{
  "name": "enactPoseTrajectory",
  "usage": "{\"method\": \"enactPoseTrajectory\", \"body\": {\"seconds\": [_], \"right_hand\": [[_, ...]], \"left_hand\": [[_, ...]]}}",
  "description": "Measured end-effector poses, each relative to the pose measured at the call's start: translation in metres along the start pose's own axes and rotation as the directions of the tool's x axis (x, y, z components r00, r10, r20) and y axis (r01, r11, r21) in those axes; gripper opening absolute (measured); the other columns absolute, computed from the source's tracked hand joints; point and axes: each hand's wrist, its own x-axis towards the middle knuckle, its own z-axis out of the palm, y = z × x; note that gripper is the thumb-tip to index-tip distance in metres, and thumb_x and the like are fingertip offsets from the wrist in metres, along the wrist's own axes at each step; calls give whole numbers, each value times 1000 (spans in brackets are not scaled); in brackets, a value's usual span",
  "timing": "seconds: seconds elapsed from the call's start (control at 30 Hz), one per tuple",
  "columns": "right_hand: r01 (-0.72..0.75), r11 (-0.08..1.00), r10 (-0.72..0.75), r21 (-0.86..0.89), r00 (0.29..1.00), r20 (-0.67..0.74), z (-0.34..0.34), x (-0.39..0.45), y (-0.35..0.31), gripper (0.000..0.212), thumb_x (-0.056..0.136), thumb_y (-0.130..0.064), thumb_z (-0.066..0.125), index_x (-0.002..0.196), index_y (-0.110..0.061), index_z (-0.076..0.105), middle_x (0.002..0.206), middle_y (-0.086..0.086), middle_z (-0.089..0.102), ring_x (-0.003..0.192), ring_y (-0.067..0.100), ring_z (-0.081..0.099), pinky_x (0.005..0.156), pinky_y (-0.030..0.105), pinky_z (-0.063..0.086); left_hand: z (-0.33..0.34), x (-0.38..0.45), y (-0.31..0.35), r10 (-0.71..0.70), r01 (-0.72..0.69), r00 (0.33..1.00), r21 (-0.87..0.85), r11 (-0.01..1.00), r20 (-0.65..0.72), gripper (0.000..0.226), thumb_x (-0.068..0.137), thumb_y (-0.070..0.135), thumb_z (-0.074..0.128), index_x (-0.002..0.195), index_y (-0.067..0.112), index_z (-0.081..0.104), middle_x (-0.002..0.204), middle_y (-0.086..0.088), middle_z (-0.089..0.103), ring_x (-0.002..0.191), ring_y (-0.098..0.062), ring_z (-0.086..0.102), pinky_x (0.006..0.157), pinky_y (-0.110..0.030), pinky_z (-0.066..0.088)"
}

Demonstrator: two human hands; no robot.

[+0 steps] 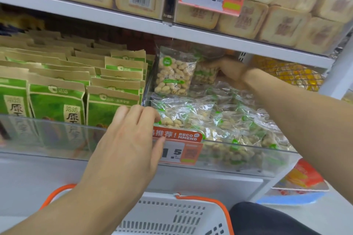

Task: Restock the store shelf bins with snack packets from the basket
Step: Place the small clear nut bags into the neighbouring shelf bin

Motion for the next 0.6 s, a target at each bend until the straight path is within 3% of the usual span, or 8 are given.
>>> {"method": "enactPoseTrajectory", "body": {"seconds": [0.07,0.13,0.2,0.23,0.33,0.43,0.47,0.6], "right_hand": [[40,992,-60,-120,983,-171,-2,0,8,56,83,-49,75,129,-20,63,124,-5,65,93,13,69,94,31,52],[36,958,-133,-284,933,-333,-3,8,19,52,83,-60,70,109,-15,69,114,-3,69,85,11,68,83,27,52],[-5,890,-184,-456,911,-370,1,11,22,46,86,-68,59,74,-23,60,86,-3,65,75,12,62,78,25,44],[-25,866,-193,-499,905,-380,4,13,23,48,86,-71,56,66,-27,50,75,-6,58,70,12,57,76,24,40],[-17,877,-217,-480,877,-429,14,15,26,51,84,-73,57,69,-24,50,68,-8,53,72,15,54,73,24,39],[-38,889,-232,-457,823,-519,21,11,25,52,83,-70,62,68,-21,54,65,-13,50,63,5,49,53,11,30],[-47,886,-235,-462,813,-532,24,9,24,51,84,-69,61,68,-21,57,64,-15,50,62,4,49,49,13,29],[-47,933,-174,-356,808,-563,36,1,22,41,91,-54,63,103,-17,75,98,-4,72,86,12,62,71,18,37]], "left_hand": [[-1,0,1,9,-9,1000,11,1000,4,27,76,27,69,96,19,54,90,6,53,85,-19,47,69,-29,43],[-1,0,2,10,-10,1000,10,1000,8,26,76,26,69,96,18,54,90,6,52,84,-19,47,68,-29,43],[0,0,2,4,-4,1000,6,1000,13,26,76,25,69,95,19,53,90,7,51,85,-17,44,68,-28,41],[0,0,2,2,-2,1000,6,1000,15,25,76,25,68,95,19,53,90,7,50,85,-17,43,68,-28,40],[1,0,1,-1,1,1000,9,1000,30,25,76,26,68,96,19,53,91,7,48,86,-16,41,70,-28,39],[1,0,1,3,-4,999,18,1000,42,26,75,25,69,95,18,53,91,6,48,86,-16,41,70,-28,40],[1,0,1,3,-4,999,22,1000,39,26,75,25,69,94,18,53,91,6,48,85,-17,42,69,-28,39],[1,1,1,8,-9,999,27,1000,40,24,75,26,67,93,18,53,90,6,47,85,-16,40,70,-28,39]]}}
